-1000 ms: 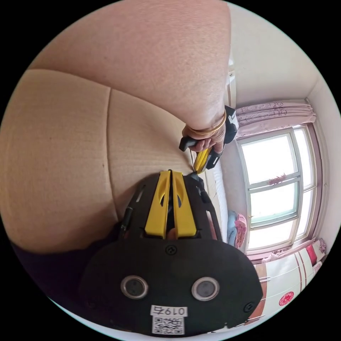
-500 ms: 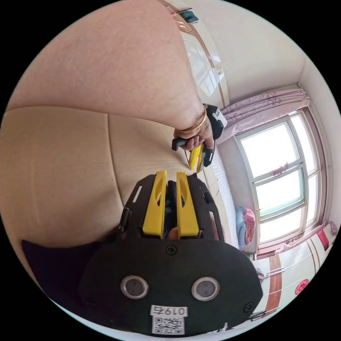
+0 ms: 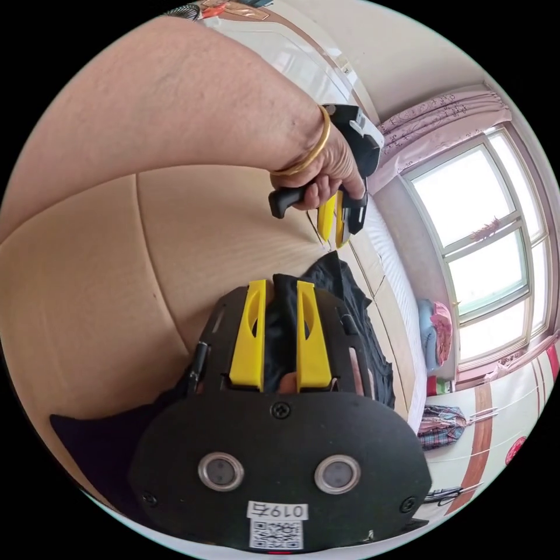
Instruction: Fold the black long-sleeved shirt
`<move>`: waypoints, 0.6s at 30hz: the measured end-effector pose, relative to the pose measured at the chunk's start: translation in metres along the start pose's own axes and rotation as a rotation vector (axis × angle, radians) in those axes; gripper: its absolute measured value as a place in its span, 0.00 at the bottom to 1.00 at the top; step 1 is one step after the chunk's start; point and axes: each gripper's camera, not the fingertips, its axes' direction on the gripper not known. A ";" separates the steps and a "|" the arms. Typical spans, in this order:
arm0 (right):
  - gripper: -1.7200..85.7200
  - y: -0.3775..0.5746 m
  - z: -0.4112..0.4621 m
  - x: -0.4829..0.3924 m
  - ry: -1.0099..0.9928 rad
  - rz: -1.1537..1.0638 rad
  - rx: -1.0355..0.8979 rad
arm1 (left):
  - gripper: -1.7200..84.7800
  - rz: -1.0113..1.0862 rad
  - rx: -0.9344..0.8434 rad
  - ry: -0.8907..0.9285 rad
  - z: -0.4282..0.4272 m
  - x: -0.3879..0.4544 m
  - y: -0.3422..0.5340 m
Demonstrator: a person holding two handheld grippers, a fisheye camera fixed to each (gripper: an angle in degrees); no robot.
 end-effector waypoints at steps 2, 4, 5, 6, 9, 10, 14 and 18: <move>0.10 -0.001 0.003 0.002 -0.009 -0.006 -0.013 | 0.09 -0.027 0.056 0.015 -0.007 -0.005 0.000; 0.10 -0.001 0.001 0.006 -0.021 0.008 -0.008 | 0.08 0.007 0.060 0.050 -0.009 -0.002 0.001; 0.10 -0.001 0.001 0.008 -0.029 0.019 -0.012 | 0.08 0.039 0.028 0.068 -0.006 0.002 0.002; 0.10 -0.002 0.001 0.009 -0.030 0.022 -0.011 | 0.08 0.075 -0.033 0.060 0.000 0.009 0.002; 0.09 -0.004 0.000 0.007 -0.011 0.010 -0.018 | 0.09 0.116 -0.081 -0.035 0.010 0.022 0.001; 0.09 -0.005 -0.001 0.006 -0.006 0.004 -0.021 | 0.09 0.119 -0.082 -0.029 0.010 0.024 0.001; 0.08 -0.008 0.000 0.008 0.013 0.002 -0.048 | 0.08 0.131 -0.111 -0.008 0.014 0.035 -0.009; 0.04 -0.004 -0.003 0.005 0.036 -0.039 -0.035 | 0.05 0.121 -0.117 -0.048 0.016 0.041 -0.015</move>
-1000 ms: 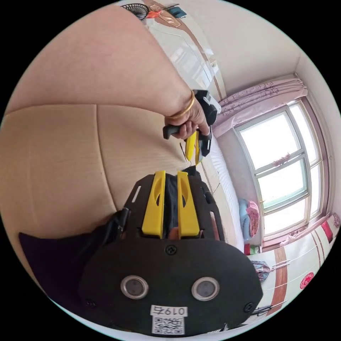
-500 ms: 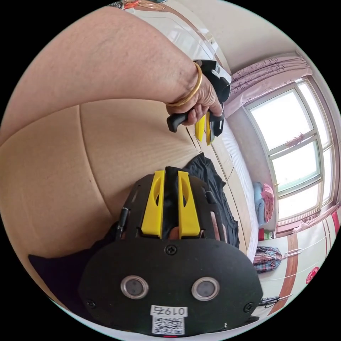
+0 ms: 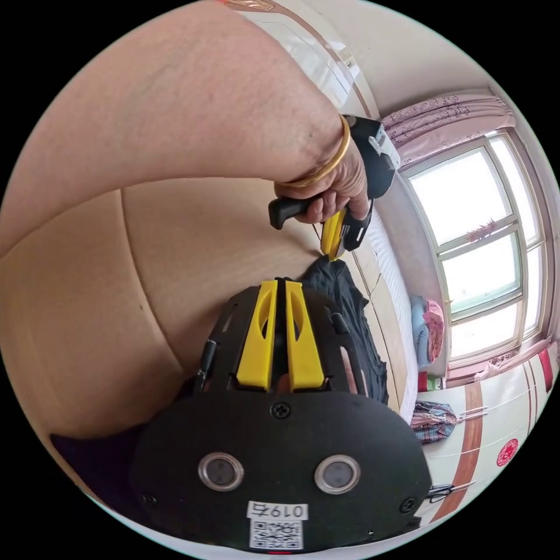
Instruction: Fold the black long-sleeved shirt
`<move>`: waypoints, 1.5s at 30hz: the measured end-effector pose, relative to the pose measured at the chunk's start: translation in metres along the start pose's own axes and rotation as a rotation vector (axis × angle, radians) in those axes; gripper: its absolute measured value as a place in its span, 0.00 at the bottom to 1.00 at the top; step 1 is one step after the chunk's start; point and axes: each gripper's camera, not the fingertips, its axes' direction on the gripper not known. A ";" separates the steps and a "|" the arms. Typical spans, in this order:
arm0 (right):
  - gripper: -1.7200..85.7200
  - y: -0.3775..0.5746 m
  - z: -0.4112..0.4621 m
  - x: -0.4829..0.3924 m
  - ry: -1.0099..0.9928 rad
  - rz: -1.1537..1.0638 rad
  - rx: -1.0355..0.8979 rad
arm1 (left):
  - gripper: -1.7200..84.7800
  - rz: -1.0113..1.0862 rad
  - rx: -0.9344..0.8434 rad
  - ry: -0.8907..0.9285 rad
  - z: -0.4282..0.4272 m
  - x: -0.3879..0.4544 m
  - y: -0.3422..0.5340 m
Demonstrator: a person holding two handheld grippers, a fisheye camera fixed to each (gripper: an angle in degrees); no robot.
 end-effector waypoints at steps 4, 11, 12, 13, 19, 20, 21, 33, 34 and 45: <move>0.02 0.011 -0.012 -0.005 -0.001 -0.091 0.036 | 0.04 0.008 0.008 -0.042 -0.006 0.005 -0.004; 0.02 0.022 -0.014 0.001 0.000 -0.146 0.069 | 0.03 0.068 -0.012 -0.110 -0.014 0.022 -0.012; 0.02 0.023 -0.015 0.002 0.001 -0.143 0.069 | 0.03 0.074 -0.013 -0.117 -0.015 0.024 -0.012; 0.03 0.025 -0.016 0.002 0.006 -0.140 0.067 | 0.03 0.075 -0.014 -0.120 -0.016 0.025 -0.012; 0.07 0.033 -0.021 0.006 0.014 -0.142 0.057 | 0.03 0.087 -0.024 -0.130 -0.023 0.031 -0.014; 0.08 0.035 -0.022 0.008 0.007 -0.144 0.055 | 0.03 0.084 -0.024 -0.127 -0.025 0.031 -0.015; 0.08 0.036 -0.023 0.008 0.006 -0.145 0.056 | 0.03 0.084 -0.025 -0.123 -0.026 0.031 -0.015; 0.07 0.081 -0.069 0.030 -0.053 -0.056 0.165 | 0.03 -0.002 -0.007 -0.022 -0.050 0.009 -0.017; 0.07 0.088 -0.070 0.037 -0.066 -0.028 0.163 | 0.03 -0.009 0.002 -0.020 -0.053 0.007 -0.016; 0.11 0.164 -0.055 0.099 -0.165 0.172 0.100 | 0.07 0.048 -0.040 0.051 -0.081 0.029 0.041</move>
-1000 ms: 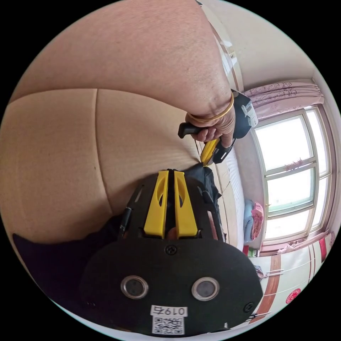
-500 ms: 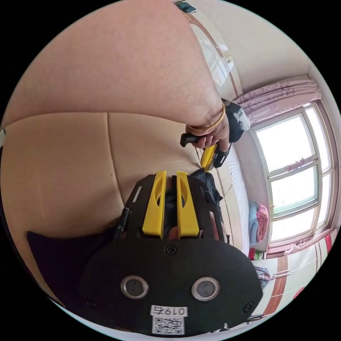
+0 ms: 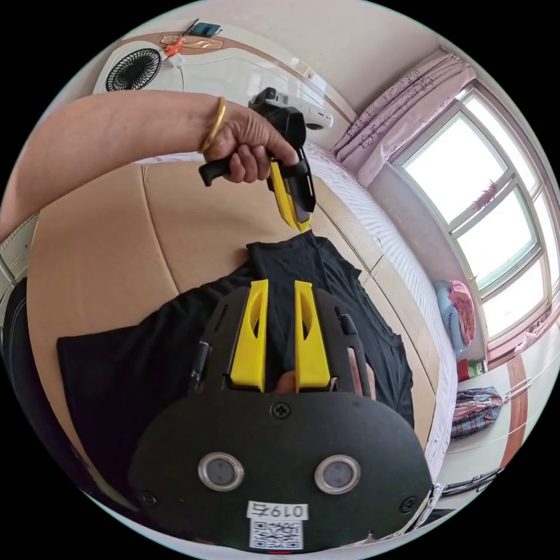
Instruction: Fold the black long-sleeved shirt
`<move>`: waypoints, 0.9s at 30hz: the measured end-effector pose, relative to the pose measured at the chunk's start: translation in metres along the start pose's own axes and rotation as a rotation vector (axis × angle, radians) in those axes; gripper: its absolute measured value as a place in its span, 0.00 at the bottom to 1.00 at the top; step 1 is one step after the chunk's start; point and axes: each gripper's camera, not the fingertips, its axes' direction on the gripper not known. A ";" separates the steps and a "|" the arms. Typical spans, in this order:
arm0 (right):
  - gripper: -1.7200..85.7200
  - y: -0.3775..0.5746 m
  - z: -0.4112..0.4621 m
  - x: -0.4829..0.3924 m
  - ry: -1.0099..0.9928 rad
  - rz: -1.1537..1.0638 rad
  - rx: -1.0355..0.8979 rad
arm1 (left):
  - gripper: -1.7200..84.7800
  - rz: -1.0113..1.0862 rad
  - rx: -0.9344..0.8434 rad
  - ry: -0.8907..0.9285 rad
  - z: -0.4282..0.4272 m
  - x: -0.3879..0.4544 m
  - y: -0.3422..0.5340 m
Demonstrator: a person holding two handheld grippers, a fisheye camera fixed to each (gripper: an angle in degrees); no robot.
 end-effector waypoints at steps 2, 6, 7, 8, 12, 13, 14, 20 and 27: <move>0.11 0.007 -0.001 -0.001 -0.015 -0.019 -0.012 | 0.08 -0.029 -0.011 -0.011 0.001 -0.002 0.004; 0.12 0.013 0.004 0.000 -0.034 -0.023 -0.045 | 0.09 -0.072 -0.035 0.026 0.008 -0.002 0.007; 0.12 0.015 0.005 0.002 -0.036 -0.015 -0.049 | 0.09 -0.075 -0.034 0.028 0.008 -0.001 0.007; 0.12 0.017 0.007 0.004 -0.044 -0.009 -0.060 | 0.08 -0.088 -0.037 0.003 0.008 0.000 0.007; 0.10 0.023 0.008 0.010 -0.080 0.003 -0.064 | 0.05 -0.132 -0.031 -0.023 0.005 0.001 0.007; 0.09 0.025 0.008 0.010 -0.083 -0.005 -0.066 | 0.05 -0.133 -0.031 -0.028 0.005 0.001 0.007; 0.07 0.027 0.008 0.010 -0.087 -0.016 -0.069 | 0.05 -0.130 -0.032 -0.033 0.004 0.001 0.008; 0.02 0.035 0.006 0.013 -0.078 -0.020 -0.080 | 0.04 -0.118 -0.008 -0.111 -0.008 0.009 0.013; 0.08 0.053 -0.020 0.023 -0.037 -0.002 0.005 | 0.06 -0.119 0.046 -0.107 -0.029 0.017 0.025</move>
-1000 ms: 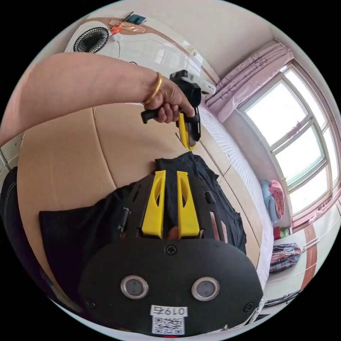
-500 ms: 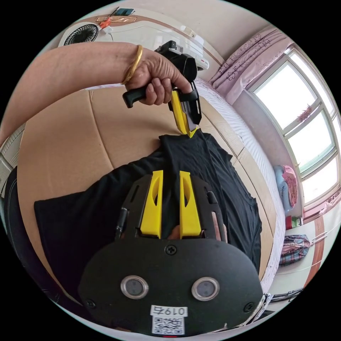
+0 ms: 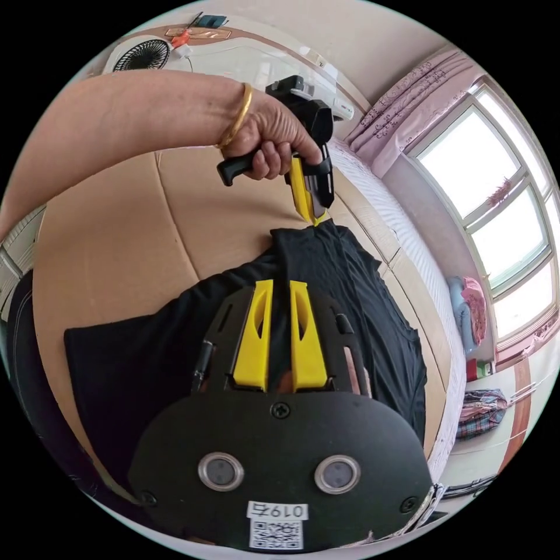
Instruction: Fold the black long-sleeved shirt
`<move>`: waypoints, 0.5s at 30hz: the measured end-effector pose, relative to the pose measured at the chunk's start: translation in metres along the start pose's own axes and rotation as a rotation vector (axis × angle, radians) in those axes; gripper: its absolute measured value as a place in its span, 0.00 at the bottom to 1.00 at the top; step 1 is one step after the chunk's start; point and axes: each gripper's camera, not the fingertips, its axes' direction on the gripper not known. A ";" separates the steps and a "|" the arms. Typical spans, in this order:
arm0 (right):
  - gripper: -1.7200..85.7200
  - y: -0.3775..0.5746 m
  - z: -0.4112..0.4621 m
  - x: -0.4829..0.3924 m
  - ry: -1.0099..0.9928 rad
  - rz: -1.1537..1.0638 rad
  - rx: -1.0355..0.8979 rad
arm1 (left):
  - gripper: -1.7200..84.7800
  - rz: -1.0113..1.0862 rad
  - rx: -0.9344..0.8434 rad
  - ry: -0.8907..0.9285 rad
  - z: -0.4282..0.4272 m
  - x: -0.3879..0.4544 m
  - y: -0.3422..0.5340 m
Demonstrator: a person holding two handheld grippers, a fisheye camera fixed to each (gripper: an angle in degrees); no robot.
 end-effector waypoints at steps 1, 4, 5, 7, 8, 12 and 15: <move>0.08 0.007 -0.009 0.002 0.026 0.008 0.020 | 0.07 -0.006 0.009 0.028 -0.004 -0.002 0.002; 0.09 0.026 -0.016 0.012 0.041 0.033 -0.011 | 0.09 0.014 0.021 0.106 -0.019 0.000 0.019; 0.10 0.033 -0.016 0.016 0.044 0.040 -0.023 | 0.09 0.031 0.006 0.091 -0.020 0.005 0.028; 0.10 0.041 -0.012 0.019 0.052 0.030 -0.057 | 0.10 0.043 -0.016 0.076 -0.019 0.011 0.042; 0.11 0.045 -0.009 0.021 0.054 0.025 -0.075 | 0.10 0.045 -0.024 0.074 -0.018 0.015 0.052; 0.11 0.053 0.000 0.026 0.036 0.021 -0.107 | 0.10 0.024 -0.044 0.090 -0.011 0.017 0.072; 0.09 0.061 0.002 0.027 0.037 0.024 -0.101 | 0.07 -0.023 -0.018 0.079 -0.014 0.013 0.078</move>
